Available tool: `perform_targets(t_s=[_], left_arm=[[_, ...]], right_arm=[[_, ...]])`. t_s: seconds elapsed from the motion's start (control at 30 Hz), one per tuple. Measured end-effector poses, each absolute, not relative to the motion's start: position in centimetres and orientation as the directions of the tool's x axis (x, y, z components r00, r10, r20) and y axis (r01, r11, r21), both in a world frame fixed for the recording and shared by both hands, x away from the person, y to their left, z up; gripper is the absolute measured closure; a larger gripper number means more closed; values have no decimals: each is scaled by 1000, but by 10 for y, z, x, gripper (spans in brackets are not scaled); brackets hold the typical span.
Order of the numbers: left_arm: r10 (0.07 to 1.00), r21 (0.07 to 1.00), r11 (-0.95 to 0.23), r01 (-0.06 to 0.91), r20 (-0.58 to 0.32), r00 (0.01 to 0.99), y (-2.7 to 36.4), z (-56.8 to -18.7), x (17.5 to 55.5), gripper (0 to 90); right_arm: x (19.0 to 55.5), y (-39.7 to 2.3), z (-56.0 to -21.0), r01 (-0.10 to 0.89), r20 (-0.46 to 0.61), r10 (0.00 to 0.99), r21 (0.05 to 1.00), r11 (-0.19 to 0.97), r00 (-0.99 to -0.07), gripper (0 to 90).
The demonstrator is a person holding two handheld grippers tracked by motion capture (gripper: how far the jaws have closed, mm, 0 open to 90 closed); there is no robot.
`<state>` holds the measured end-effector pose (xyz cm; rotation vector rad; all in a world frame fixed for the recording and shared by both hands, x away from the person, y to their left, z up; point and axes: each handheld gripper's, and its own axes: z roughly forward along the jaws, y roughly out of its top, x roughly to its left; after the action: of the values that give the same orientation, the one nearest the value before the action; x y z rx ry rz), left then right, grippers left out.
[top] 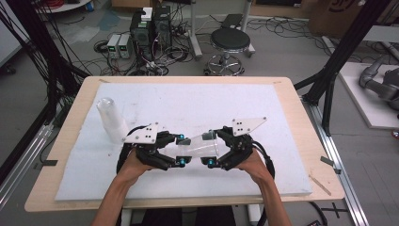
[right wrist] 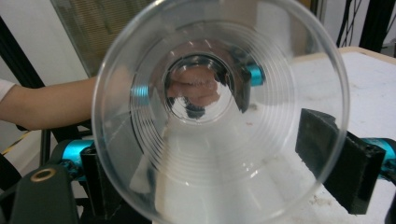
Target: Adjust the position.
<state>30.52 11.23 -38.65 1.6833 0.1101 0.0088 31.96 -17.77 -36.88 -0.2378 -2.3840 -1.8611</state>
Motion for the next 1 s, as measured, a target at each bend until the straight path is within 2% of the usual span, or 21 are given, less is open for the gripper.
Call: perform_targets(t_s=[0.2,0.6,1.0], left_arm=[[68,991,-118,65,-58,996,110,-387,305,416],[67,991,-120,65,-57,996,110,-387,305,416],[68,990,-124,66,-58,996,111,-387,305,416]], right_arm=[[320,-178,-368,196,191,45,955,222,-981,158],[320,-179,-367,190,191,13,965,182,-982,260],[320,-179,-367,193,195,8,965,180,-981,284]])
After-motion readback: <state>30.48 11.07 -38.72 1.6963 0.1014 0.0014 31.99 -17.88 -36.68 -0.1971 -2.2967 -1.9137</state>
